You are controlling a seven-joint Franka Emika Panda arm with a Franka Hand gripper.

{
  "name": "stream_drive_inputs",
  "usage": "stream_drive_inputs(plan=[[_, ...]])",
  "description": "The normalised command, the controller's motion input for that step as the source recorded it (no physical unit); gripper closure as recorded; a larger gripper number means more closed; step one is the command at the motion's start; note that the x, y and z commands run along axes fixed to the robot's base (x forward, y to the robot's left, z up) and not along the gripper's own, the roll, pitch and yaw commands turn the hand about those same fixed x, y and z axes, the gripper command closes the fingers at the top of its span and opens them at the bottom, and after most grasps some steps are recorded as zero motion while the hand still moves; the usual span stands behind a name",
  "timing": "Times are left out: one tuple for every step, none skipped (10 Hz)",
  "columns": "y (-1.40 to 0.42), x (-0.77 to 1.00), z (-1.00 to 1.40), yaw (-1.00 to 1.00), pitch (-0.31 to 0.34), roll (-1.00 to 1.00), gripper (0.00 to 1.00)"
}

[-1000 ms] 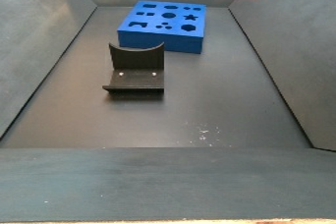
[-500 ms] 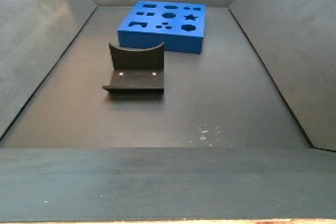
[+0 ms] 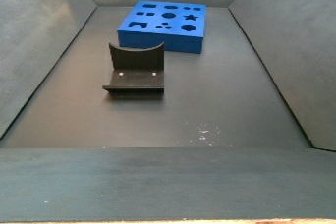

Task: Pick up the rectangle object. Move up. Place the rectangle object on the fixture. Regrasp the rectangle object. Move to above the board. Insert the rectangle object.
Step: Place the rectangle object on the fixture.

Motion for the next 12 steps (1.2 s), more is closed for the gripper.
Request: stream_drive_inputs(plan=[[-0.23, 1.00, -0.56, 0.05, 0.061, -1.00, 1.00], [-0.20, 1.00, -0.51, 0.04, 0.060, -1.00, 1.00], [-0.16, 1.00, -0.42, 0.02, 0.059, -1.00, 1.00], [-0.13, 1.00, -0.36, 0.01, 0.067, -1.00, 1.00], [-0.09, 1.00, -0.30, -0.01, 0.091, -1.00, 1.00], [-0.07, 1.00, -0.27, -0.03, 0.105, -1.00, 1.00], [-0.03, 1.00, -0.21, -0.06, 0.124, -1.00, 1.00], [-0.02, 1.00, -0.19, -0.08, 0.129, -1.00, 1.00], [0.00, 1.00, -0.16, -0.10, 0.120, -0.92, 1.00], [0.02, 1.00, -0.13, -0.12, 0.097, -0.75, 1.00], [0.03, 1.00, -0.12, -0.12, 0.075, -0.62, 1.00], [0.04, 1.00, -0.10, -0.12, 0.060, -0.49, 1.00]])
